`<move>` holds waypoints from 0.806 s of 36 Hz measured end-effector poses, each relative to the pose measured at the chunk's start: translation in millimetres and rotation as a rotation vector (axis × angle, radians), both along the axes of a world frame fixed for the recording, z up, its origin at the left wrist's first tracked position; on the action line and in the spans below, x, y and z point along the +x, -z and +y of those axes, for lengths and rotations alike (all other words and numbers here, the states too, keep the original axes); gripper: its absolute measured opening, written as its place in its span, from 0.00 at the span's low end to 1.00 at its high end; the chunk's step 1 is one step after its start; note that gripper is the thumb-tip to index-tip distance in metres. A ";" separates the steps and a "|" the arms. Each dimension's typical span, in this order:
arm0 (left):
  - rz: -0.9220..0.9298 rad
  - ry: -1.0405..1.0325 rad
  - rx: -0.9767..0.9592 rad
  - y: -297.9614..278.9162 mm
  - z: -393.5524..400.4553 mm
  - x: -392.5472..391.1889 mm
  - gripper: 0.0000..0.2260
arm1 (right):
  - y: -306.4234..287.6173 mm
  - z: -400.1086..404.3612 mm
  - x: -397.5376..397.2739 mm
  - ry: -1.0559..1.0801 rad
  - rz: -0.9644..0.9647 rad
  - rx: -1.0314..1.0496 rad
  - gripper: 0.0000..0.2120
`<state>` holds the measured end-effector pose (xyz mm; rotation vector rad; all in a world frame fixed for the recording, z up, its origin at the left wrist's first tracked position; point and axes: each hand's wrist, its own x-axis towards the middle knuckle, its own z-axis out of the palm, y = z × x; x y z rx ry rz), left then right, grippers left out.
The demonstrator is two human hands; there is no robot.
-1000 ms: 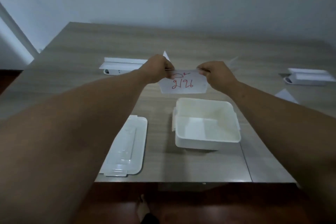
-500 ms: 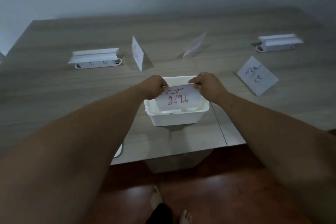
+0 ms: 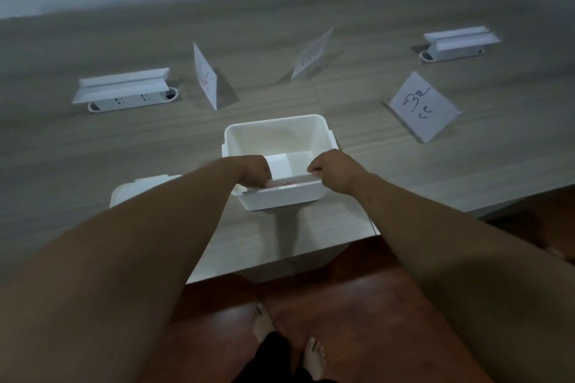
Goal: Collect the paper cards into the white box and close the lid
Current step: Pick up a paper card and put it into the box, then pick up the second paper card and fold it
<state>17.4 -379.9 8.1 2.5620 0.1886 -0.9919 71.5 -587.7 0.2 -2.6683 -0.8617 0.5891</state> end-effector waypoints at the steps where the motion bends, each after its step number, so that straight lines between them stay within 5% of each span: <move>1: 0.045 -0.024 -0.034 -1.7 0.1 3.4 0.13 | -2.1 -0.6 1.3 0.002 -0.014 -0.002 0.11; 5: 0.185 -0.127 -0.144 -19.5 4.7 24.7 0.12 | -18.9 -8.4 18.8 0.061 -0.110 0.043 0.13; 10: -0.029 -0.143 -0.191 -49.9 1.9 67.1 0.15 | -51.5 -34.5 49.6 0.252 -0.146 0.102 0.13; 22: -0.325 0.243 -0.083 -98.0 -74.4 155.8 0.13 | -84.9 -127.6 99.1 0.525 -0.198 -0.003 0.26; 29: -0.332 0.291 -0.108 -97.4 -133.6 210.0 0.15 | -77.8 -186.0 136.7 0.604 -0.209 -0.018 0.20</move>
